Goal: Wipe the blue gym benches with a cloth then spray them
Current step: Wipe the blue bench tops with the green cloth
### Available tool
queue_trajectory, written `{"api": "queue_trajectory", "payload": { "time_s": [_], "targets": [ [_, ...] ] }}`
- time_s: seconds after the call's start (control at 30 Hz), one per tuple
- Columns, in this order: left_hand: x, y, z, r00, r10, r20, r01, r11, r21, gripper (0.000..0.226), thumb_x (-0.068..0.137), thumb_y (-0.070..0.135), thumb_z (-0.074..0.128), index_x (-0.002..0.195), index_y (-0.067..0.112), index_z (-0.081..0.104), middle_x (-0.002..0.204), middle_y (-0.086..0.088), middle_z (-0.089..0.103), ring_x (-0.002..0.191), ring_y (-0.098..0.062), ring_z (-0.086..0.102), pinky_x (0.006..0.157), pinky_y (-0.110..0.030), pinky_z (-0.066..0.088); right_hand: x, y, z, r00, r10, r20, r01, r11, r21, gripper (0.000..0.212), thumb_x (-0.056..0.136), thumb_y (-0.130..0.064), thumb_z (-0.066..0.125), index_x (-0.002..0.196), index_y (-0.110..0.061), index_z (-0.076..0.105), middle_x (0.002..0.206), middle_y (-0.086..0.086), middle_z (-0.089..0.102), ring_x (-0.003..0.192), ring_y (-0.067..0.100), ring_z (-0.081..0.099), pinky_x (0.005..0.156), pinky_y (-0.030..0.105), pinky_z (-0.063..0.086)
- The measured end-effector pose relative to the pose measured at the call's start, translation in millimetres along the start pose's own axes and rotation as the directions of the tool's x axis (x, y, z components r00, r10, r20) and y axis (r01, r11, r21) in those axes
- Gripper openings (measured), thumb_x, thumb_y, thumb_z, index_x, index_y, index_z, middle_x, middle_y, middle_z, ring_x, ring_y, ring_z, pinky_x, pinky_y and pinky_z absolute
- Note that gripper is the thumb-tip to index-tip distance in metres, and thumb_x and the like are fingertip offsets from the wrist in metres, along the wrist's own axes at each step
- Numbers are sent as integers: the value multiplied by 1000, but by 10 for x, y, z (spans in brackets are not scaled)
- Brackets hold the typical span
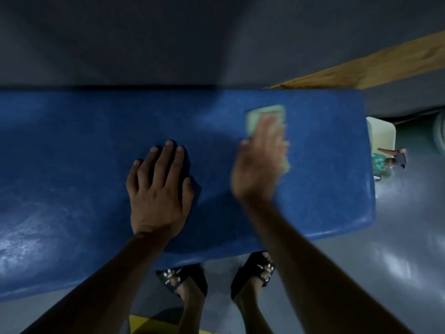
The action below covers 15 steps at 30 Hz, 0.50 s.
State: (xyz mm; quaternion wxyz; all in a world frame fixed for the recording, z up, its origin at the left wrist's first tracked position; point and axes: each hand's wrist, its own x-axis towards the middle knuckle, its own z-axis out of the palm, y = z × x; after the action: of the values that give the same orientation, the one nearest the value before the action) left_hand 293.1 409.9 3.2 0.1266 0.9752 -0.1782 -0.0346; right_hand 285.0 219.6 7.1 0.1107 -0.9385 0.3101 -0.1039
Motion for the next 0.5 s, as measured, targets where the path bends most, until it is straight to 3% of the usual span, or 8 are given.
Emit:
{"api": "queue_trajectory", "payload": {
  "time_s": [0.1, 0.17, 0.2, 0.27, 0.37, 0.43, 0.5],
  "targets": [
    [-5, -9, -4, 1000, 14, -8, -14, 1000, 17, 60, 100, 42, 36, 155, 19, 34, 163, -3, 31, 148, -30, 28, 121, -49, 13, -423, -208, -73, 899, -385, 209, 373, 923, 93, 57, 105, -26, 33, 158, -7, 23, 166, 10, 15, 155, 26, 8, 125, 49, 13],
    [-7, -7, 2, 1000, 16, -24, -15, 1000, 27, 60, 100, 41, 38, 155, 19, 35, 163, -3, 32, 148, -30, 29, 121, -50, 15, -215, 94, -155, 824, -502, 261, 494, 863, 101, 58, 103, -25, 33, 158, -10, 24, 166, 9, 19, 154, 26, 14, 124, 47, 16],
    [-13, -12, 7, 999, 14, -30, -13, 999, 31, 59, 100, 40, 39, 155, 19, 36, 163, -3, 32, 147, -31, 30, 121, -50, 16, -89, 316, -182, 821, -500, 277, 500, 863, 74, 58, 102, -24, 33, 157, -10, 26, 165, 10, 23, 153, 29, 20, 123, 48, 18],
    [-13, -11, 20, 999, 16, -38, -15, 1000, 28, 59, 100, 41, 38, 155, 18, 36, 162, -3, 33, 147, -31, 30, 121, -50, 16, 175, 837, -283, 897, -360, 256, 377, 926, -16, 58, 102, -25, 29, 157, -9, 23, 164, 13, 24, 151, 32, 22, 122, 50, 18],
    [-15, -7, 37, 999, 16, -42, -15, 999, 39, 59, 102, 42, 34, 155, 18, 35, 163, -4, 32, 148, -31, 29, 121, -50, 15, 399, 1280, -402, 987, -9, 161, 13, 1000, -20, 59, 105, -31, 22, 159, -9, 16, 167, 9, 13, 155, 28, 10, 124, 51, 12],
    [-13, -6, 48, 999, 13, -44, -11, 999, 39, 59, 102, 42, 34, 156, 18, 34, 163, -4, 32, 148, -31, 29, 122, -50, 14, 368, 1006, -272, 973, 221, 69, -222, 975, 4, 65, 101, -37, 17, 159, -7, 17, 167, 11, 13, 154, 31, 11, 123, 54, 14],
    [-26, -9, 50, 999, 9, -45, -7, 999, 34, 59, 101, 42, 36, 155, 18, 34, 163, -4, 32, 148, -31, 28, 122, -51, 14, 143, 517, -143, 978, 209, -5, -209, 978, 9, 63, 103, -35, 21, 156, -2, 26, 164, 16, 21, 152, 37, 18, 120, 56, 21]
  ]
}}
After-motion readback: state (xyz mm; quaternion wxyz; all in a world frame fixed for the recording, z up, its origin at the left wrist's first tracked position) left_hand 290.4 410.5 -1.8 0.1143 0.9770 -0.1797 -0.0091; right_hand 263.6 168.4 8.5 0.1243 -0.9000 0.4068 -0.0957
